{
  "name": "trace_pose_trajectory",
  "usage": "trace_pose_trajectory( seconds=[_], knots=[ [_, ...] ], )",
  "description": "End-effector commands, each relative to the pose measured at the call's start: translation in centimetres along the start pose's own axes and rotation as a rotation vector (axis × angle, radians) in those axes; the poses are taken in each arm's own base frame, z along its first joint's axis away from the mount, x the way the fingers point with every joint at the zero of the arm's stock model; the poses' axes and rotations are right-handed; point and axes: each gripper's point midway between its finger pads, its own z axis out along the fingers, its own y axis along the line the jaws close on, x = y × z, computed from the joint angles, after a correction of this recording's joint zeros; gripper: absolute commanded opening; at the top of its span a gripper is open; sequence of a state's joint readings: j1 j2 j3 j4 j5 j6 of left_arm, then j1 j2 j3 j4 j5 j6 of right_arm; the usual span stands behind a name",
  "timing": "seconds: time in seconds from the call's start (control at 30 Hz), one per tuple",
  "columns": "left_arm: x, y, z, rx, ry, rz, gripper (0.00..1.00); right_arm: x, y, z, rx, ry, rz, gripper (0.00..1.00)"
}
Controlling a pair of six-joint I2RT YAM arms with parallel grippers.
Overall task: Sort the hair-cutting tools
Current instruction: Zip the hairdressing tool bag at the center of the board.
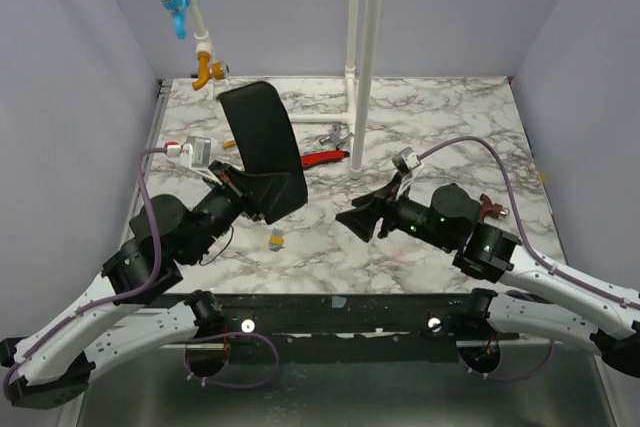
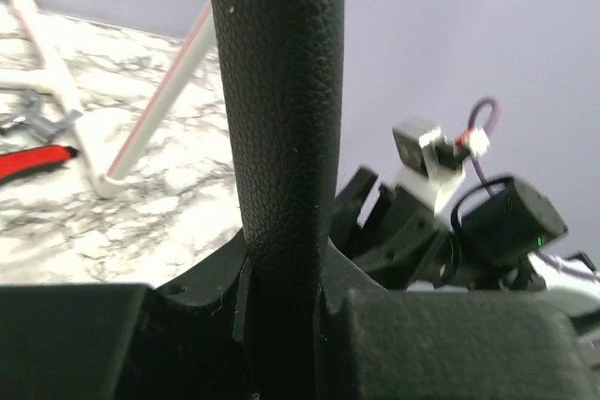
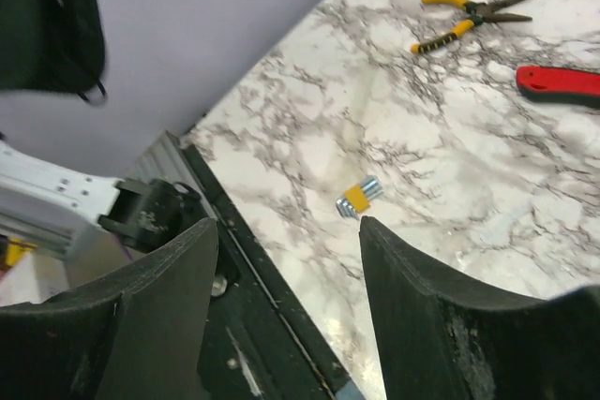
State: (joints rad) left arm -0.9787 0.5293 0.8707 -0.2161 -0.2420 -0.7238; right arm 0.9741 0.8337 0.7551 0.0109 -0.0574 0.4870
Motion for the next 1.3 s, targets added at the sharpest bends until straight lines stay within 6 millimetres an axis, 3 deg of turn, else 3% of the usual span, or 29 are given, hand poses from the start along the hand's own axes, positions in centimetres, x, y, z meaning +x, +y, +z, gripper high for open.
trace_pose_trajectory(
  seconds=[0.0,0.17,0.33,0.83,0.97,1.27],
  knots=[
    [-1.8,1.5,1.4,-0.216,0.047,0.023,0.00,-0.6,-0.9,0.9,0.118,-0.017,-0.146,0.65],
    [-1.8,0.4,3.6,-0.198,0.118,-0.050,0.00,-1.5,1.0,2.0,0.117,-0.104,-0.216,0.65],
    [-1.1,0.5,5.0,-0.165,0.173,-0.129,0.00,-2.8,1.3,2.2,0.110,-0.190,-0.216,0.65],
    [0.2,0.6,6.2,-0.127,0.235,-0.184,0.00,-2.9,1.6,4.0,0.086,-0.256,-0.176,0.57],
    [0.6,0.6,6.1,-0.121,0.246,-0.190,0.00,-3.0,1.6,4.2,0.092,-0.265,-0.169,0.51],
    [0.9,0.7,6.1,-0.117,0.251,-0.197,0.00,-2.3,1.5,4.7,0.090,-0.239,-0.172,0.27]
  ],
)
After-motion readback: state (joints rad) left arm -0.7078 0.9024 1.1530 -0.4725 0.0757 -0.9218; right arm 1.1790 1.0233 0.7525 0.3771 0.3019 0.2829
